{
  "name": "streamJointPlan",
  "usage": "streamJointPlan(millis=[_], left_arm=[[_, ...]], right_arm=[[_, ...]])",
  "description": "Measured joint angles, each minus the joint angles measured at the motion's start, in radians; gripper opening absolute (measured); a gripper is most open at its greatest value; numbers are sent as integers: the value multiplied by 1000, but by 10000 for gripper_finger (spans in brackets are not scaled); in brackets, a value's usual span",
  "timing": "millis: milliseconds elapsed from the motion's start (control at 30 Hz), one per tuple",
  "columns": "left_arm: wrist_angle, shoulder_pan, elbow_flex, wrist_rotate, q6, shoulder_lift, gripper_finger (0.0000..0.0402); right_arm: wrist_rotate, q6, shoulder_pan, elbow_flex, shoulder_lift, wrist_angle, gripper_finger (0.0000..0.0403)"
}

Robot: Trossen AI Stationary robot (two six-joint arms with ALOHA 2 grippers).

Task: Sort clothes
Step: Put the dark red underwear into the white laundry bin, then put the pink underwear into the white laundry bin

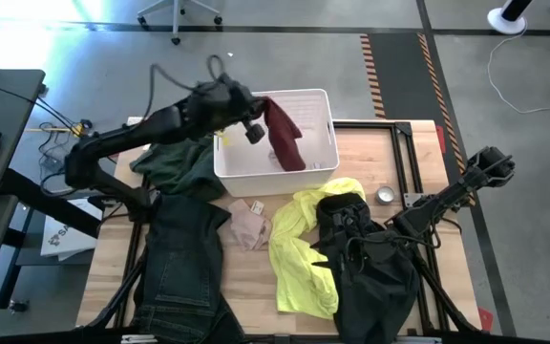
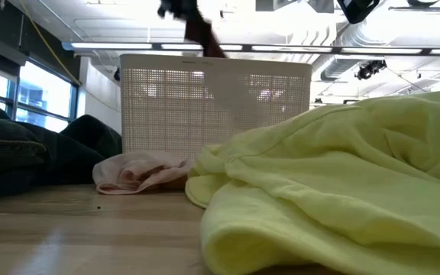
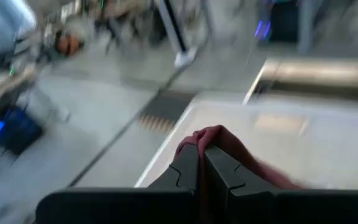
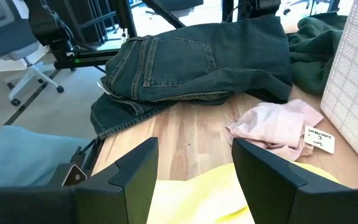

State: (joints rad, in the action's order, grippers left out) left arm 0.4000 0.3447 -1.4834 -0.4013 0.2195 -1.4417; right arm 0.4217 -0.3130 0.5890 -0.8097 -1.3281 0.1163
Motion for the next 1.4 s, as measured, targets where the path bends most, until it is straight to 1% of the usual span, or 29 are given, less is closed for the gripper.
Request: streamJointPlan(millis=[300,467,600,700,800,867,1033,1133,1200,1300,1400], left_arm=[[208,84,0,-40,-8,-145,0],[318,104,0,-130,-31,-209,0],[365,118,0,-132,-65,-260,1],[377,127,0,-133,-122,-296,2],[394,141,0,-133,-141,-316,21],[408,151,1,-133,-155,-320,48],[450,175,1,-135,-215,-285,132],[474,171,1,-143,-216,-231,166],[473,152,1,-139,-232,-180,177],[473,93,1,-115,-275,-90,180],[488,-19,1,-88,-323,-2,174]], right_arm=[[0,0,0,0,0,0,204],[0,0,0,0,0,1,204],[1,0,0,0,0,0,204],[15,0,0,0,0,1,204],[16,0,0,0,0,1,204],[16,-3,0,0,0,0,204],[17,-3,0,0,0,1,204],[19,-3,1,0,0,1,204],[19,-2,1,0,0,1,204],[19,-2,1,0,0,1,204],[19,-2,1,0,0,1,204]])
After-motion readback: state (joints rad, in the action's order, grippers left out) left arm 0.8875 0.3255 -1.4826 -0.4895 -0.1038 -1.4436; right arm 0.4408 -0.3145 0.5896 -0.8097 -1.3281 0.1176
